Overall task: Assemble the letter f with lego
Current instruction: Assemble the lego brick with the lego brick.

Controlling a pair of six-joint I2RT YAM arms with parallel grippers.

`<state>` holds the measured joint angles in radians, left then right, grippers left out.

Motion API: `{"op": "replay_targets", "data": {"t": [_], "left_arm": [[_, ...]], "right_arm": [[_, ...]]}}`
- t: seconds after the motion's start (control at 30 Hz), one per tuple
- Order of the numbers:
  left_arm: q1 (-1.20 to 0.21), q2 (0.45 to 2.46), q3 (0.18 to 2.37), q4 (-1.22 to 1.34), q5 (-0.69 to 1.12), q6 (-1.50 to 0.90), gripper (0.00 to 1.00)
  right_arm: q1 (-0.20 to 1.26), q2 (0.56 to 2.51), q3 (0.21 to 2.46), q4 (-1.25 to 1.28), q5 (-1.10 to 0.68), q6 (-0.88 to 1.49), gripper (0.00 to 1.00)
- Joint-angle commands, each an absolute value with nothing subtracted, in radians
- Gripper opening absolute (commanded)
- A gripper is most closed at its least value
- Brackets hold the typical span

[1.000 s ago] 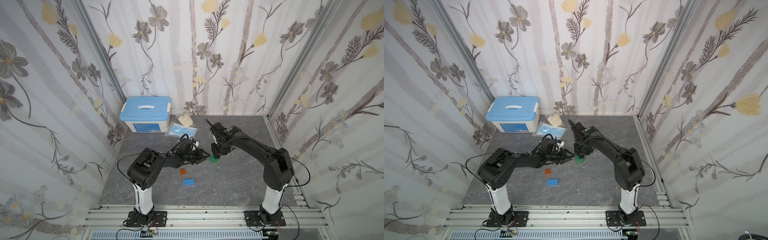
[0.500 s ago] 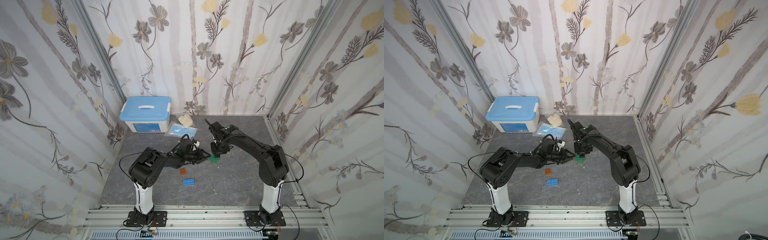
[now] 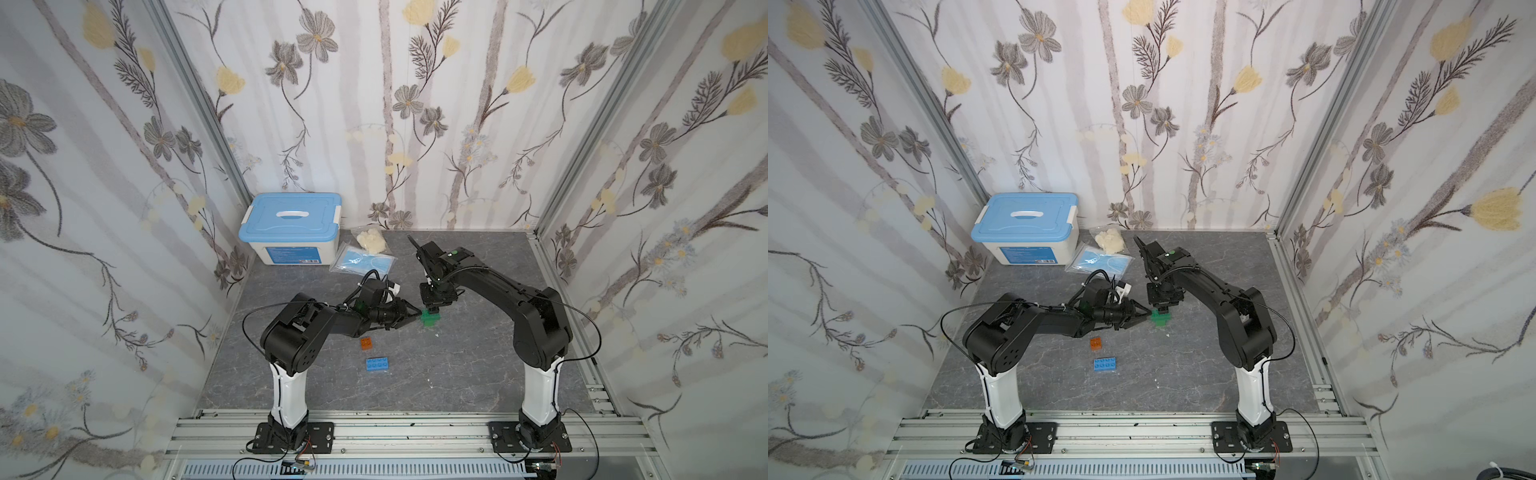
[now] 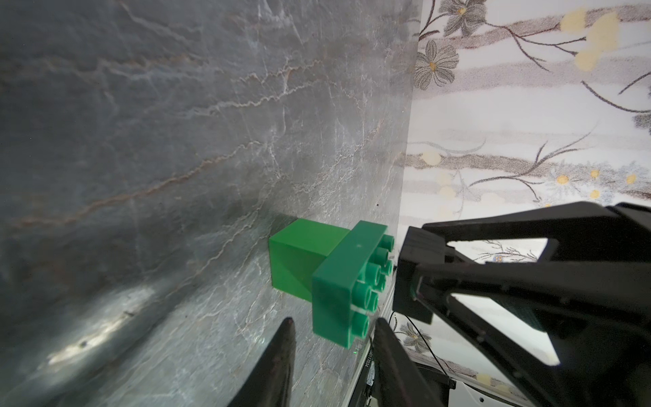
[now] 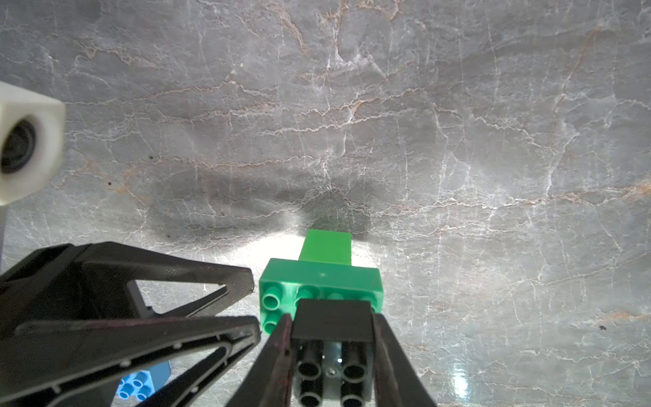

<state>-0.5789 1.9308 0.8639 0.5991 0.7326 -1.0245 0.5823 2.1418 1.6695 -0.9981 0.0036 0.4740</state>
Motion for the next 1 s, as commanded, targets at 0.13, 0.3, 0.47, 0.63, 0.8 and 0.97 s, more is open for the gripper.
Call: {"op": "replay_targets", "data": {"t": [0.13, 0.3, 0.47, 0.63, 0.8, 0.97], "left_arm": [[-0.58, 1.94, 0.874, 0.64, 0.741, -1.032, 0.38], [-0.58, 1.94, 0.871, 0.643, 0.742, -1.031, 0.37], [-0.58, 1.94, 0.871, 0.643, 0.74, -1.032, 0.37], [-0.58, 1.939, 0.867, 0.645, 0.735, -1.034, 0.37], [-0.581, 1.935, 0.862, 0.65, 0.727, -1.038, 0.37], [-0.581, 1.936, 0.862, 0.65, 0.725, -1.039, 0.37]], "right_arm": [[0.585, 2.159, 1.677, -1.003, 0.006, 0.477, 0.34], [0.587, 2.165, 1.677, -1.001, 0.005, 0.481, 0.34], [0.589, 2.162, 1.679, -1.002, -0.008, 0.488, 0.34], [0.589, 2.161, 1.687, -1.009, -0.015, 0.495, 0.34], [0.591, 2.166, 1.687, -1.015, -0.032, 0.505, 0.34], [0.594, 2.172, 1.69, -1.026, -0.024, 0.511, 0.34]]}}
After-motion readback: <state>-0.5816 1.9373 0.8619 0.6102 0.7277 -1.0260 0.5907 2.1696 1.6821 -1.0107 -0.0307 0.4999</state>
